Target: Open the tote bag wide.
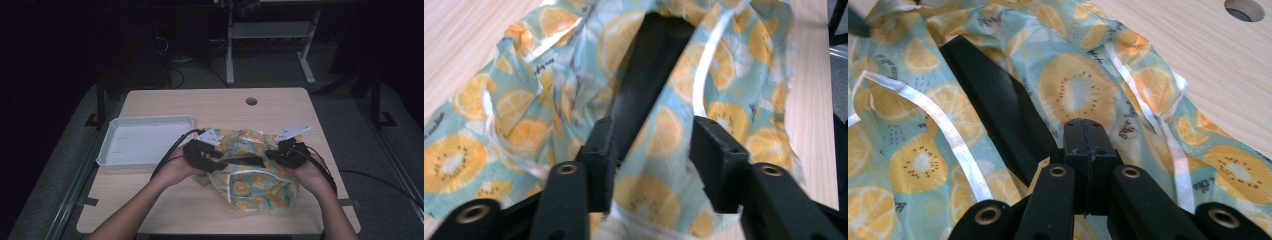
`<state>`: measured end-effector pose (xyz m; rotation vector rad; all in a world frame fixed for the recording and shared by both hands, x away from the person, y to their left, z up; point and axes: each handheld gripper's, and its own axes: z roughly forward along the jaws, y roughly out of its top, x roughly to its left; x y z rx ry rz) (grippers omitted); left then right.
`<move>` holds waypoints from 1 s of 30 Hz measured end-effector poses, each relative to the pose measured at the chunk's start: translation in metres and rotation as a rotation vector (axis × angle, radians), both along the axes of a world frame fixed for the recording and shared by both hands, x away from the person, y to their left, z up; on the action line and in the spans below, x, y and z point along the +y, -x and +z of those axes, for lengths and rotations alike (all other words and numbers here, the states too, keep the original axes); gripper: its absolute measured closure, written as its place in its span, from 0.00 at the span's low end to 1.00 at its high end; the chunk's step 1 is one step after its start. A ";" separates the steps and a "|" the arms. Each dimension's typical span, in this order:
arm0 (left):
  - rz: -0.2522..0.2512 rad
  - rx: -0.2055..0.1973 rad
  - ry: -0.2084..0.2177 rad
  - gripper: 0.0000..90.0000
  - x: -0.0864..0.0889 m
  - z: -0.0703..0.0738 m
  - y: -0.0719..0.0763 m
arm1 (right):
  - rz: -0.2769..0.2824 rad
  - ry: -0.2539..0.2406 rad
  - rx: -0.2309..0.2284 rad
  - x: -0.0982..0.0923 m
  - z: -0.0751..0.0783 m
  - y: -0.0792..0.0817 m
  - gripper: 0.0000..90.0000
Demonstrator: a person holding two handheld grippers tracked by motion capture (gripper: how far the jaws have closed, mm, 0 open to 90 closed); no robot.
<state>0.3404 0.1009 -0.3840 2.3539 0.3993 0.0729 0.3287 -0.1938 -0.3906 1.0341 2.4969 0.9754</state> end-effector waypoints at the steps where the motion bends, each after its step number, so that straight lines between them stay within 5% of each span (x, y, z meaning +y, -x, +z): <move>1: 0.000 0.000 0.000 0.57 0.000 0.000 0.000 | -0.001 0.000 0.000 -0.001 0.000 0.000 1.00; 6: 0.005 -0.009 0.019 0.52 -0.001 -0.010 -0.001 | -0.001 -0.009 0.007 -0.001 0.000 -0.001 1.00; 13: -0.006 0.014 -0.053 0.51 -0.005 -0.026 -0.003 | -0.001 -0.010 0.009 -0.002 0.000 -0.001 1.00; 16: -0.009 0.026 -0.090 0.57 -0.004 -0.028 -0.001 | -0.003 -0.009 0.011 -0.002 0.000 -0.001 1.00; 17: -0.019 0.036 -0.106 0.76 -0.002 -0.028 0.001 | -0.004 -0.007 0.010 -0.002 -0.001 -0.001 1.00; 19: -0.039 0.045 -0.111 0.97 -0.001 -0.027 0.002 | -0.005 -0.007 0.011 -0.003 -0.001 -0.002 1.00; 25: -0.137 0.078 -0.168 1.00 0.001 -0.032 0.010 | -0.056 0.047 -0.007 -0.011 -0.002 -0.008 1.00; 30: -0.149 0.082 -0.223 1.00 -0.003 -0.045 0.011 | -0.096 0.081 -0.005 -0.020 -0.007 -0.016 1.00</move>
